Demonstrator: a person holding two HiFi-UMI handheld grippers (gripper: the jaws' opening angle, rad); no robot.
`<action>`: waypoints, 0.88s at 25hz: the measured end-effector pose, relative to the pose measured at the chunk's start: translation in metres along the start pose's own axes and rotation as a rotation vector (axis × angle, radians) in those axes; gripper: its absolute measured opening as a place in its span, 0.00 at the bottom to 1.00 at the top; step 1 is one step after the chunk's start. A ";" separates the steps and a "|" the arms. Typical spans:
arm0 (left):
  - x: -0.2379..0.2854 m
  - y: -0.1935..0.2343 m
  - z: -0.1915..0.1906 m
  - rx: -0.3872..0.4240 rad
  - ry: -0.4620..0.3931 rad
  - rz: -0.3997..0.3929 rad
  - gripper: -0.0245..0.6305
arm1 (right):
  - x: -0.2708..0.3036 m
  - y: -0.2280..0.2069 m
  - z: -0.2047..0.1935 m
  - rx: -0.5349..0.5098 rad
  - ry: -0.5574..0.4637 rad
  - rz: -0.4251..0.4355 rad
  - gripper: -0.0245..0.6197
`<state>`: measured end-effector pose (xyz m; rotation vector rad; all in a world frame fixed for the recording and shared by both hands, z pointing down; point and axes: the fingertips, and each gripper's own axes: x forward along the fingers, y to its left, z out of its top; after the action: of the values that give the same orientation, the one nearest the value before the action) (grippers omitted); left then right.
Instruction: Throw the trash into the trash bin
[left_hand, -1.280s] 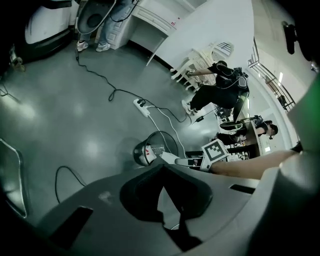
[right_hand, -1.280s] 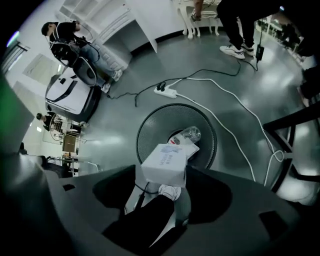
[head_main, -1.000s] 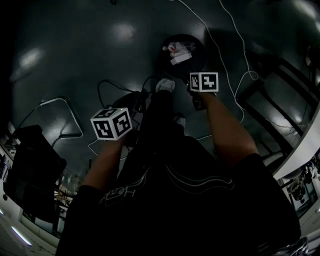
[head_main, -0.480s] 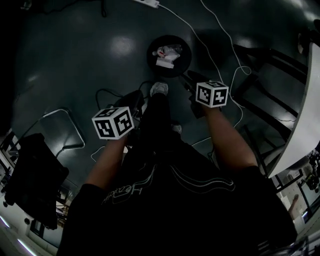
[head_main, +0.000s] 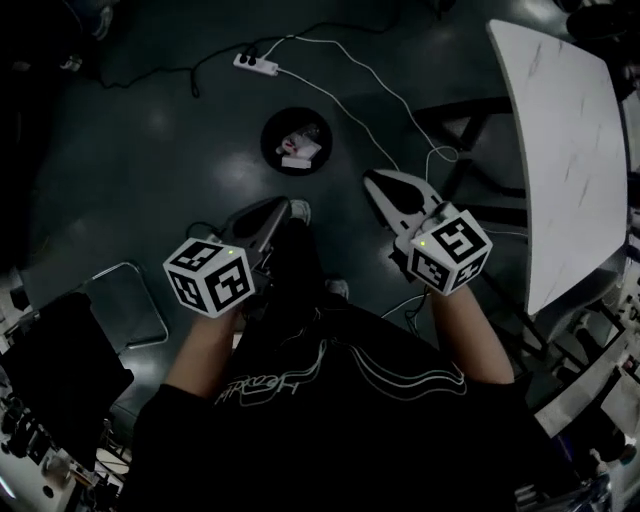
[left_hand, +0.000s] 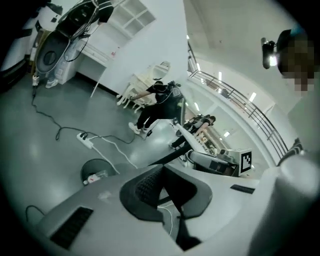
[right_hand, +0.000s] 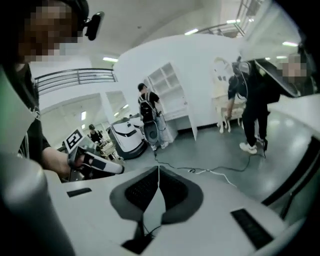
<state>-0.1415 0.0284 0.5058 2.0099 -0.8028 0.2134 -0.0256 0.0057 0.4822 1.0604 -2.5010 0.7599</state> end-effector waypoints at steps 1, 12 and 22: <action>-0.008 -0.027 0.003 0.031 -0.017 -0.034 0.04 | -0.023 0.016 0.012 -0.034 -0.015 0.014 0.10; -0.097 -0.283 0.030 0.420 -0.211 -0.295 0.05 | -0.241 0.144 0.096 -0.096 -0.303 0.163 0.09; -0.132 -0.396 0.000 0.541 -0.269 -0.414 0.04 | -0.346 0.189 0.099 -0.164 -0.422 0.151 0.09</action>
<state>0.0007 0.2287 0.1678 2.7078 -0.4992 -0.0959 0.0610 0.2533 0.1714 1.0733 -2.9642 0.3869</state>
